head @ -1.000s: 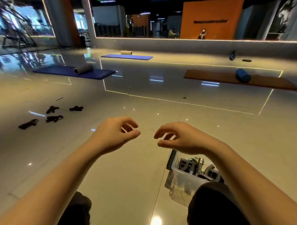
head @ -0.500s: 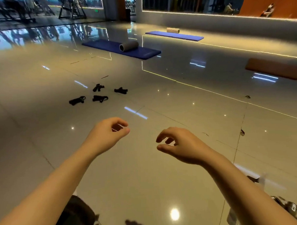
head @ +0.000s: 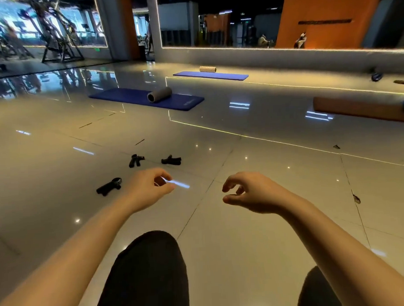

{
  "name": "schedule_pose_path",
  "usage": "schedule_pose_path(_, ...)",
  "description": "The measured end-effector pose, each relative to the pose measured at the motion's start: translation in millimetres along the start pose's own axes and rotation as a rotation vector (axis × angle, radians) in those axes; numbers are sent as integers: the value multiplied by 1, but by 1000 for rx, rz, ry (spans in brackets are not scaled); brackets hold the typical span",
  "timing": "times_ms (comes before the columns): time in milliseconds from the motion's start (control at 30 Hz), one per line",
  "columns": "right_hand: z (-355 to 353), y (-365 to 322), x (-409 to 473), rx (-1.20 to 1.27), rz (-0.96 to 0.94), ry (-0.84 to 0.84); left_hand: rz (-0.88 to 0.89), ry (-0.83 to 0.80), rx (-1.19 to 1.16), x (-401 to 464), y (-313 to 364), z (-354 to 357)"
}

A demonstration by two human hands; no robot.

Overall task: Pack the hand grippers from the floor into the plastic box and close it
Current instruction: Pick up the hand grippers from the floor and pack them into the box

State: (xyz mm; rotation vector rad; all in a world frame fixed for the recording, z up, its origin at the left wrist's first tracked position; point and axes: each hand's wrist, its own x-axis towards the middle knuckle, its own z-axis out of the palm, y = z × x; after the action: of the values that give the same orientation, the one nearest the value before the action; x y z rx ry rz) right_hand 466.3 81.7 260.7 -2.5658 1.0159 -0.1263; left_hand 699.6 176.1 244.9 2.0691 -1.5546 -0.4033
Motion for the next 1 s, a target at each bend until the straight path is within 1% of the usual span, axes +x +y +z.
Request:
schedule_pose_path(167, 6, -34, 77, 75, 46, 85, 17, 62, 182, 66, -56, -61)
schedule_pose_path(233, 15, -45, 110, 98, 56, 105, 13, 55, 203, 97, -85, -74)
schedule_pose_path(333, 33, -65, 165, 124, 85, 65, 5, 1, 190, 142, -135, -85)
schedule_pose_path(433, 48, -85, 230, 84, 100, 7, -19, -40, 178, 182, -187, -95)
schedule_pose_path(667, 85, -144, 368, 80, 119, -52, -26, -61, 176, 262, -295, -144)
schedule_pose_path(833, 110, -176, 460, 68, 203, -55, -9, -118, 202, 309, -365, -167)
schedule_pose_path(900, 129, -185, 492, 93, 238, -56, -9, -135, 211, 325, -387, -169)
schedule_pose_path(1000, 173, -198, 530, 198, 287, -83, -25, -166, 223, 342, -416, -158)
